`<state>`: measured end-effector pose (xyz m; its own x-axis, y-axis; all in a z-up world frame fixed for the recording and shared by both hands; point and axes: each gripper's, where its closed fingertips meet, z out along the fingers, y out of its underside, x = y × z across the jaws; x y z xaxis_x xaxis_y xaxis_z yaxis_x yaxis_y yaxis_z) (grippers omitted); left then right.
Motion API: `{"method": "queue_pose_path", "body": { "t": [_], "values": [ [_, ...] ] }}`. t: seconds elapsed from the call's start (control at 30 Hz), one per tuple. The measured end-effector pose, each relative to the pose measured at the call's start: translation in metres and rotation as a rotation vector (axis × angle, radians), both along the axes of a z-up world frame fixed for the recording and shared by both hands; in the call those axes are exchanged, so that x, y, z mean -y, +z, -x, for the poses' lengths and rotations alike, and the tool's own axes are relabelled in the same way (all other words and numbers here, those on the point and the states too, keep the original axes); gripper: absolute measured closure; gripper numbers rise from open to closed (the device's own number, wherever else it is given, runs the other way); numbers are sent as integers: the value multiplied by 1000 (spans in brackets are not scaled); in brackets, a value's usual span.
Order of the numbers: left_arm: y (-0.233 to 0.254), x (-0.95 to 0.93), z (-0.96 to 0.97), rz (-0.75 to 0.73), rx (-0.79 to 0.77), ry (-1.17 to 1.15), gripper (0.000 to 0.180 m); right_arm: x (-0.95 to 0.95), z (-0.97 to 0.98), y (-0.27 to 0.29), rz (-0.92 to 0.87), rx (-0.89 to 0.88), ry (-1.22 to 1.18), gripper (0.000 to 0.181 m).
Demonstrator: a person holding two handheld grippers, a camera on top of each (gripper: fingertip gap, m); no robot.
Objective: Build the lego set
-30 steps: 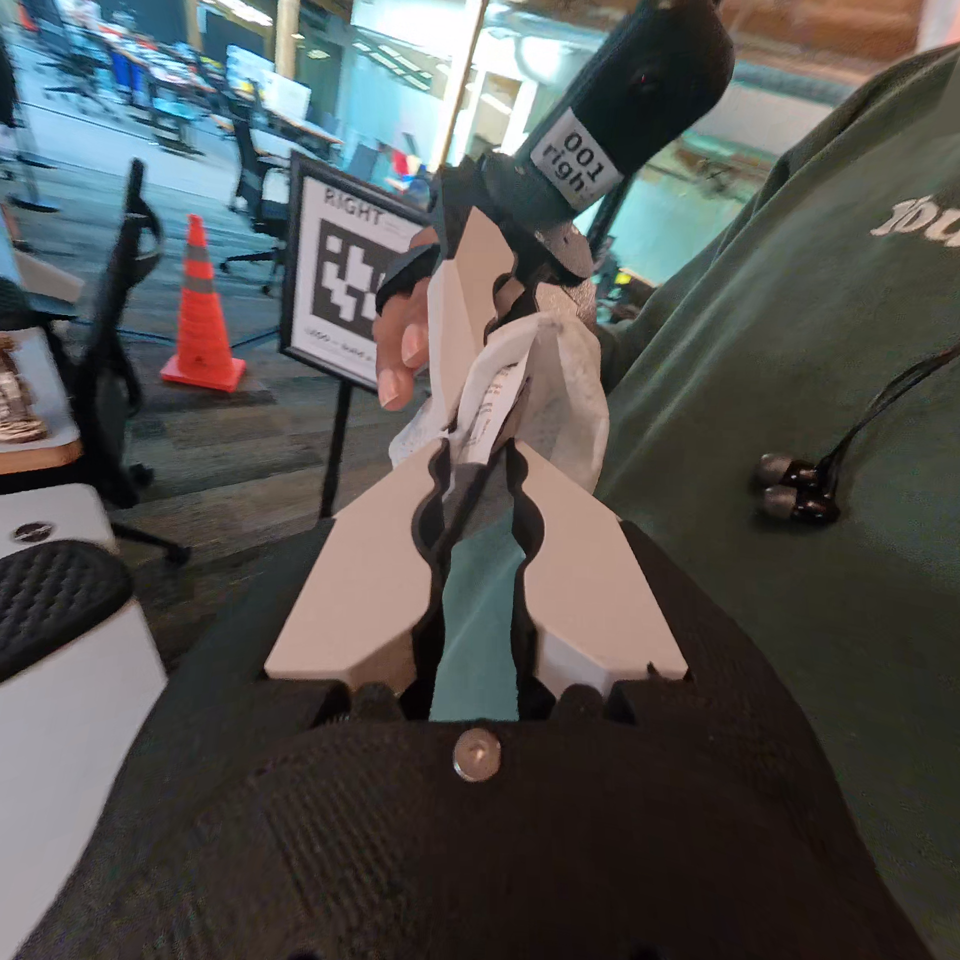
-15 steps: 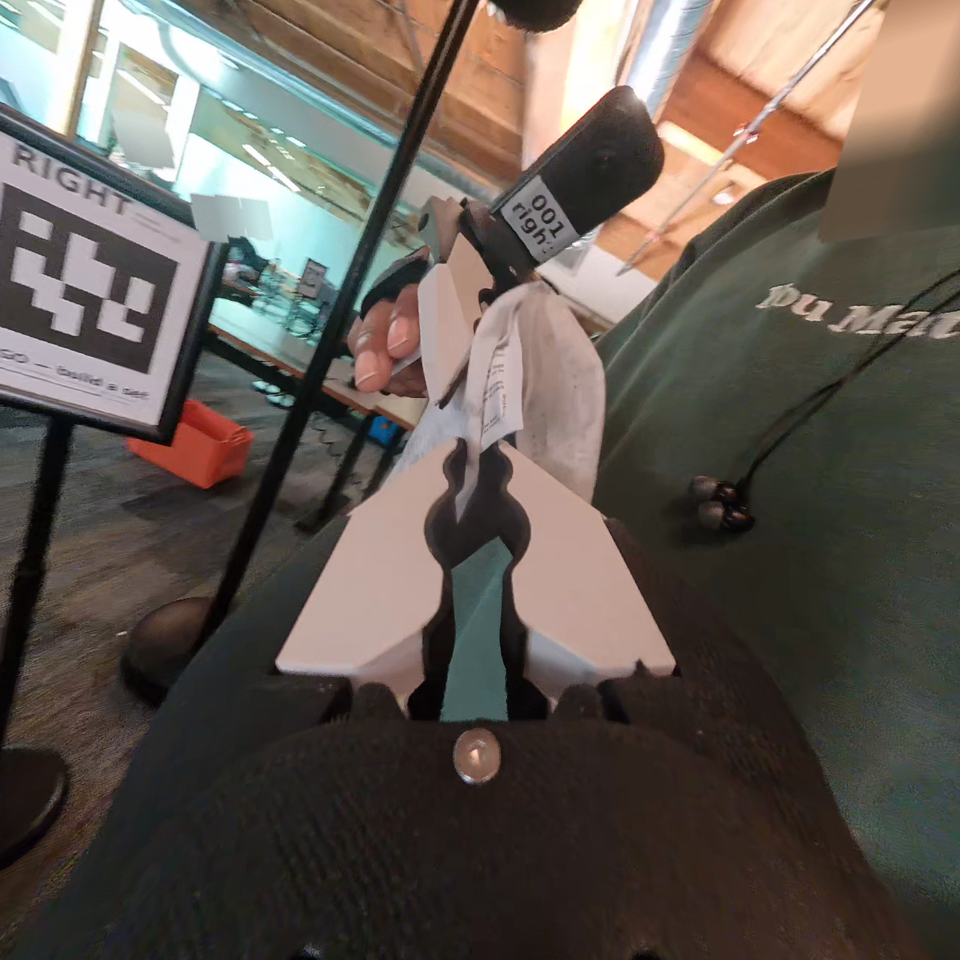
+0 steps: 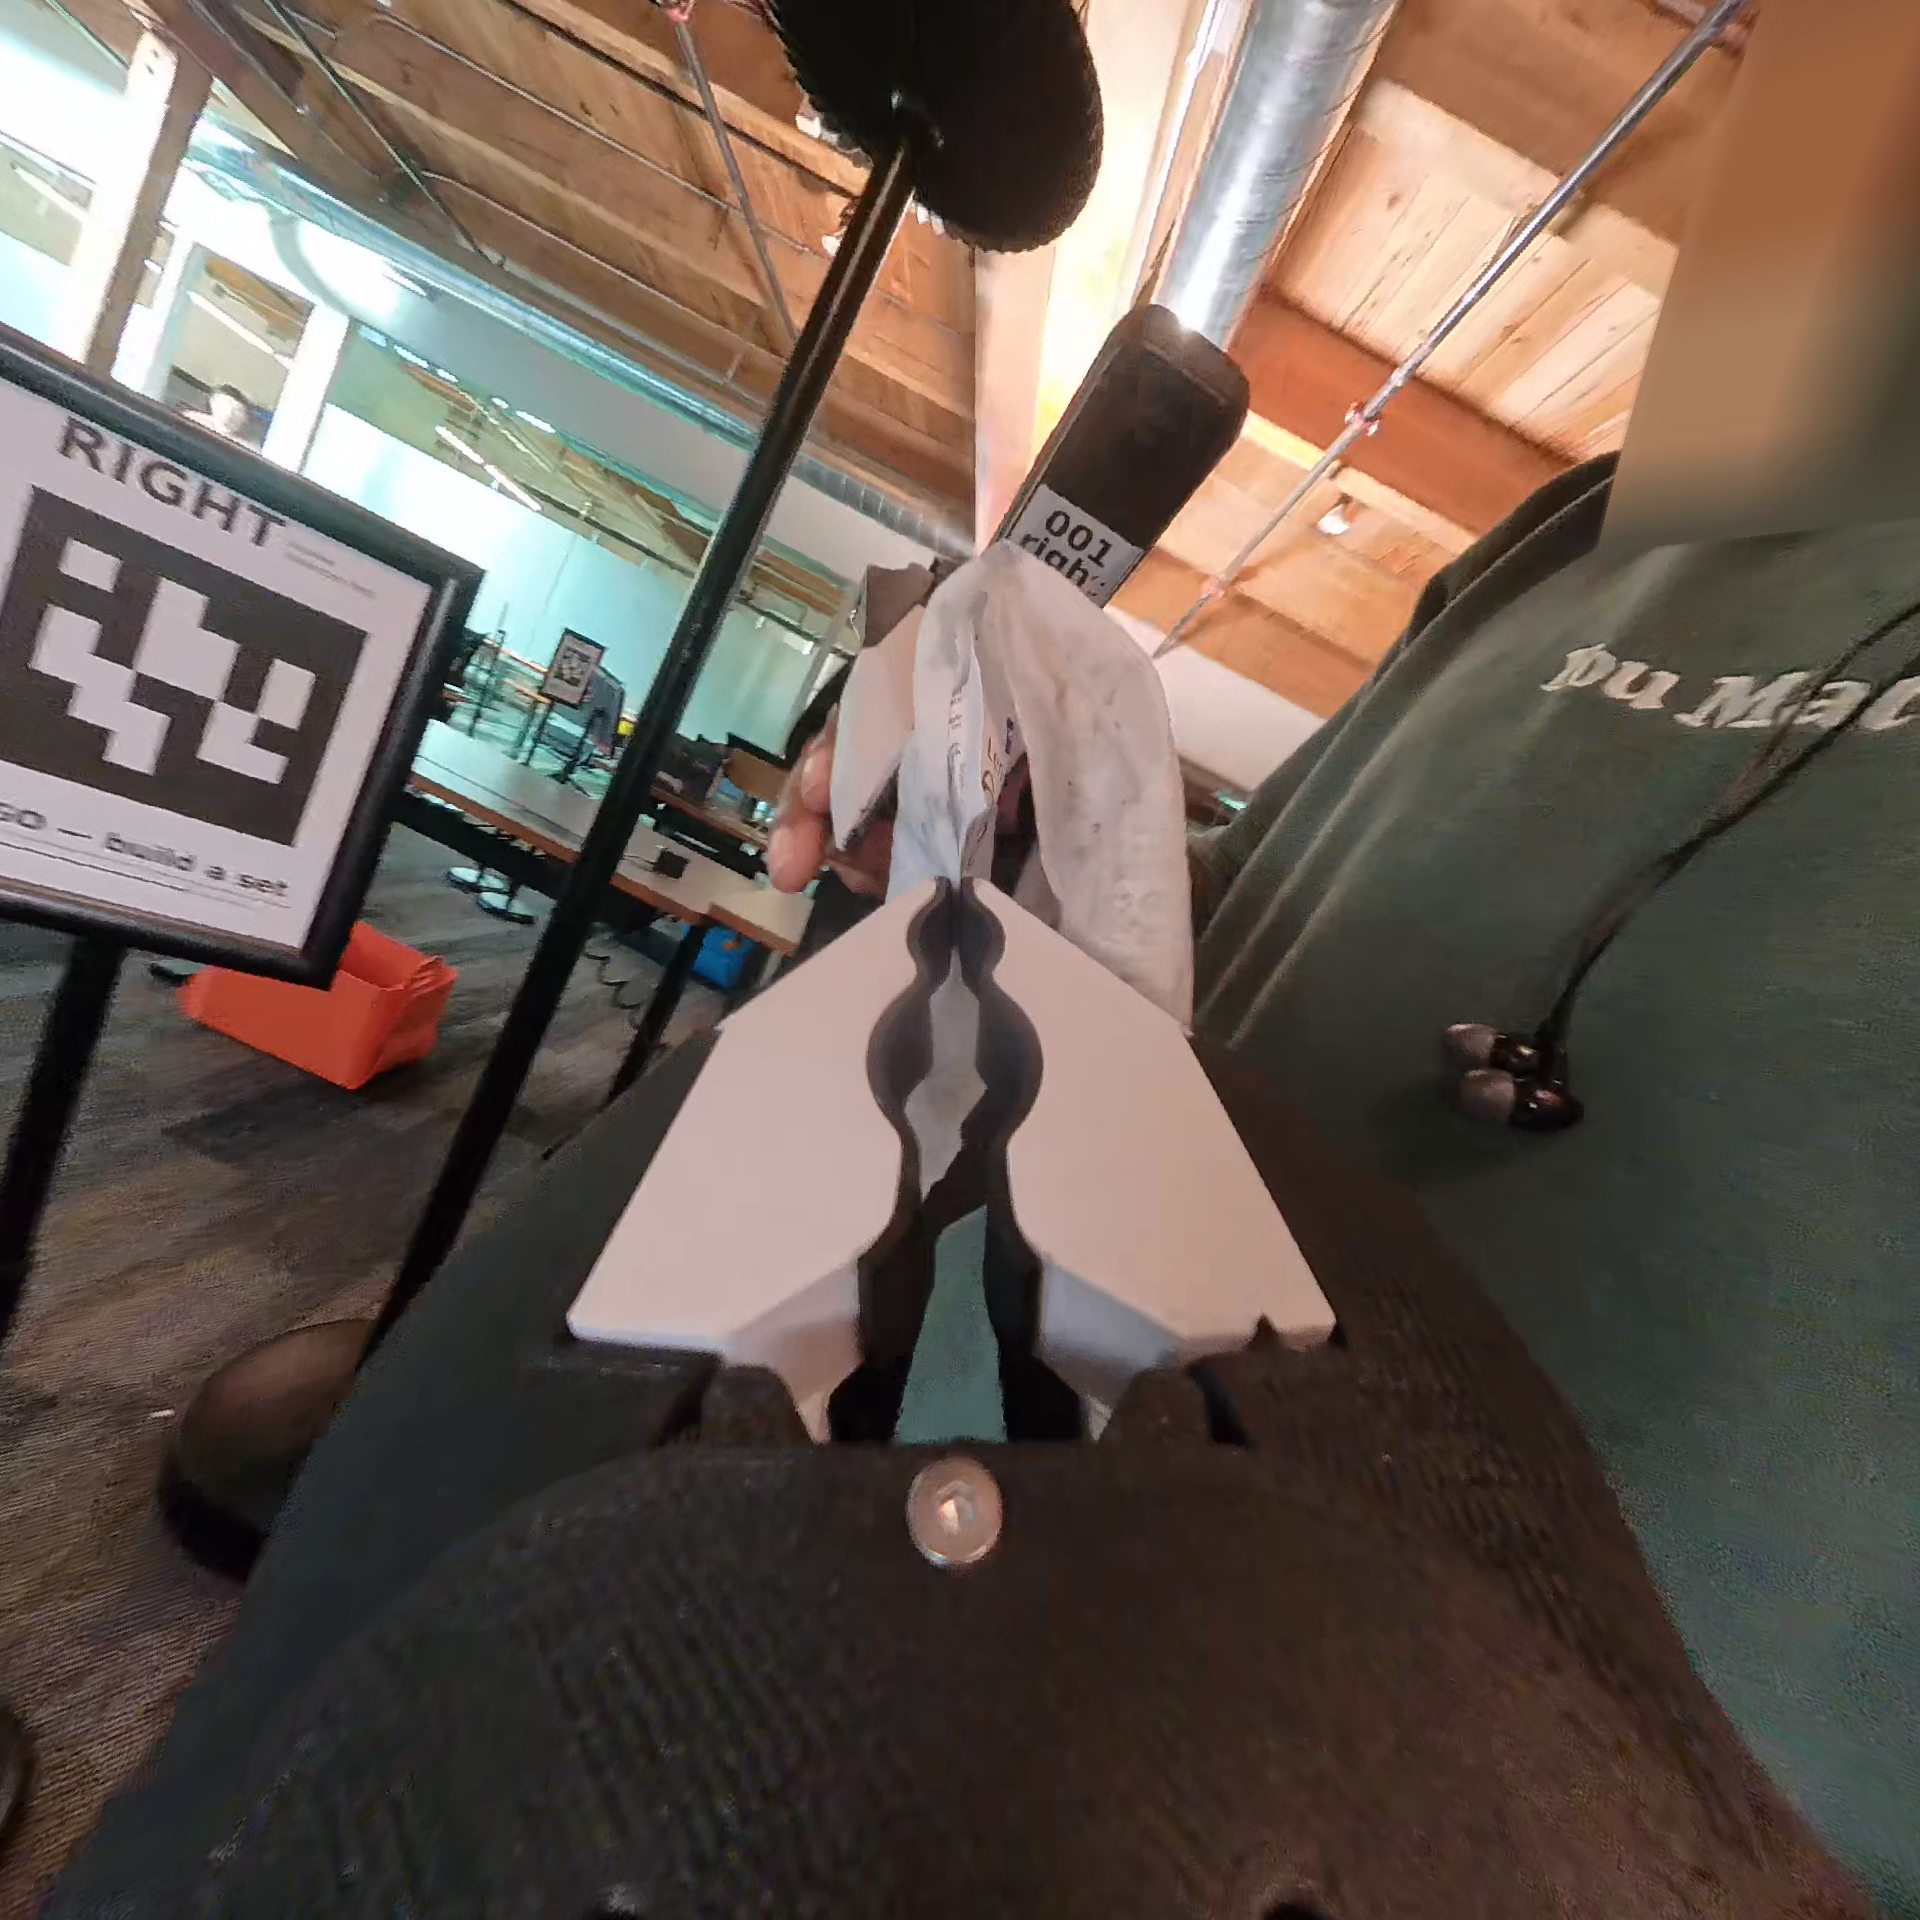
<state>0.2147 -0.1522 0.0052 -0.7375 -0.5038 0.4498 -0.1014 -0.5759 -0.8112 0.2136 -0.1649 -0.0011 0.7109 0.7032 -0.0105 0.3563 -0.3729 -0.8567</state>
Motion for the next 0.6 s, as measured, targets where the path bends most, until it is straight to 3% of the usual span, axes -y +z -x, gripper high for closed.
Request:
{"method": "queue_pose_path", "body": {
  "t": [0.03, 0.13, 0.23, 0.3, 0.37, 0.6],
  "values": [
    [0, -1, -5, -24, -2, 16, 180, 2, -1, 3, 29, -69, -7, 110],
    [-2, -1, -23, -121, -15, 67, 180, 2, -14, 23, 58, -301, -48, 92],
    [-1, 3, -42, -190, -28, 102, 180, -5, -45, 34, 87, -457, -142, 99],
    [2, 10, -56, -222, -31, 105, 180, -7, -66, 26, 123, -458, -200, 123],
    [10, 17, -71, -223, -25, 96, 180, -2, -79, 23, 111, -446, -191, 161],
    [30, 48, -126, -177, -19, 29, 175, 37, -140, 42, -95, -372, -162, 173]
  ]
}}
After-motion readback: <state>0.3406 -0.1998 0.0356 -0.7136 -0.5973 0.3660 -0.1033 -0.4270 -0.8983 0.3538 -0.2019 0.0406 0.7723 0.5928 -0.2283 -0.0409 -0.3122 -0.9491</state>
